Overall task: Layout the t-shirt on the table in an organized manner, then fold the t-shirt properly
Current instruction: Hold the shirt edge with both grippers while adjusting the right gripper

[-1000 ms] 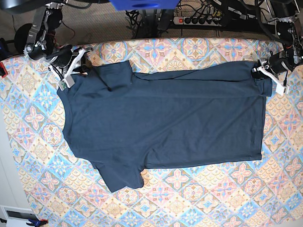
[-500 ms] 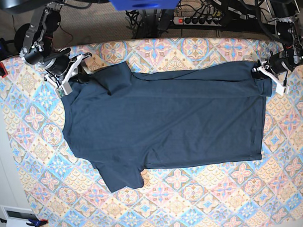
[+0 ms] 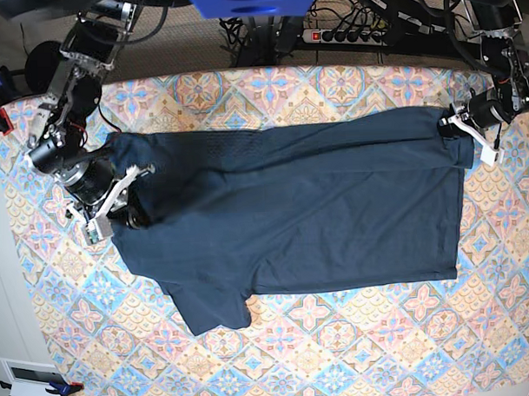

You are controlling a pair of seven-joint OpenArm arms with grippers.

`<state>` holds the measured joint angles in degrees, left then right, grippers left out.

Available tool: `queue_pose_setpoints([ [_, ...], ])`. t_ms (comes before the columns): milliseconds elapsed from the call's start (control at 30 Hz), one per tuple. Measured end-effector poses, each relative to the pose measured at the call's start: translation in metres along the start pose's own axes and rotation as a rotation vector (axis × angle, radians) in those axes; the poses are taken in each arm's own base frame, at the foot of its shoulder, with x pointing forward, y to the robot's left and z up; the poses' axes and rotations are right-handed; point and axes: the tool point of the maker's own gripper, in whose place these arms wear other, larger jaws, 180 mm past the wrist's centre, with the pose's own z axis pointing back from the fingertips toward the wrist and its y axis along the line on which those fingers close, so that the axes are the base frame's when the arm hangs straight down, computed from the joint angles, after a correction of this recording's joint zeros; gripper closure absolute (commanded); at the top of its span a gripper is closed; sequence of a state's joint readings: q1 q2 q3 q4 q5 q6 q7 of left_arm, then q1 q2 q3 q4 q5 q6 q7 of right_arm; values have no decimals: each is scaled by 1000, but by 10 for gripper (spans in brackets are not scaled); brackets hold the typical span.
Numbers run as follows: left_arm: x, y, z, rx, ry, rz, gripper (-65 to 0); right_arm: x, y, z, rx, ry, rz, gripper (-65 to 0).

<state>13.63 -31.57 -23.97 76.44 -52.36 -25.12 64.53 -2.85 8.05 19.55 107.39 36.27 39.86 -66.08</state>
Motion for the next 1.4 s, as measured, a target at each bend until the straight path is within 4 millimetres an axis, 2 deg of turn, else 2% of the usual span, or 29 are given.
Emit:
queue_pose_setpoints([
  [33,0,0,0,0,-1,0,0,-14,1,1,-1,44,-7,-7],
  [133,0,0,0,-1,-1,1,0,-71,7,12,-6,214,-47,-7],
  [200,0,0,0,3,1,-2,0,-89,9,17,-8,260,-62,-7],
  [333,0,0,0,0,1,0,0,-83,3,18,-22,204,-89,-11],
  [433,0,0,0,0,0,1,0,-107,-13,34,-97,287,-101,-30],
  [500,0,0,0,0,1,0,0,-122,-19,46,-130,325,-118,-71],
  [567,0,0,0,0,0,0,0,-128,-24,53,-151,336,-130,-122],
  [633,0,0,0,0,0,0,0,-131,-25,58,-160,321,-155,-179],
  [800,0,0,0,0,0,1,0,-156,-25,81,-193,401,-166,-302],
  [933,0,0,0,0,0,0,0,-152,-24,78,-186,380,-168,-378],
  [1133,-3,-1,2,0,4,-6,0,-152,-25,78,-188,380,-170,-389],
  [1200,-5,-5,6,7,12,-41,0,-159,-25,76,-178,386,-195,-389],
  [1333,-7,-18,16,6,23,-123,0,-188,-24,73,-159,436,-276,-389],
  [1400,-2,-24,19,1,9,-148,0,-185,-27,66,-153,421,-297,-389],
])
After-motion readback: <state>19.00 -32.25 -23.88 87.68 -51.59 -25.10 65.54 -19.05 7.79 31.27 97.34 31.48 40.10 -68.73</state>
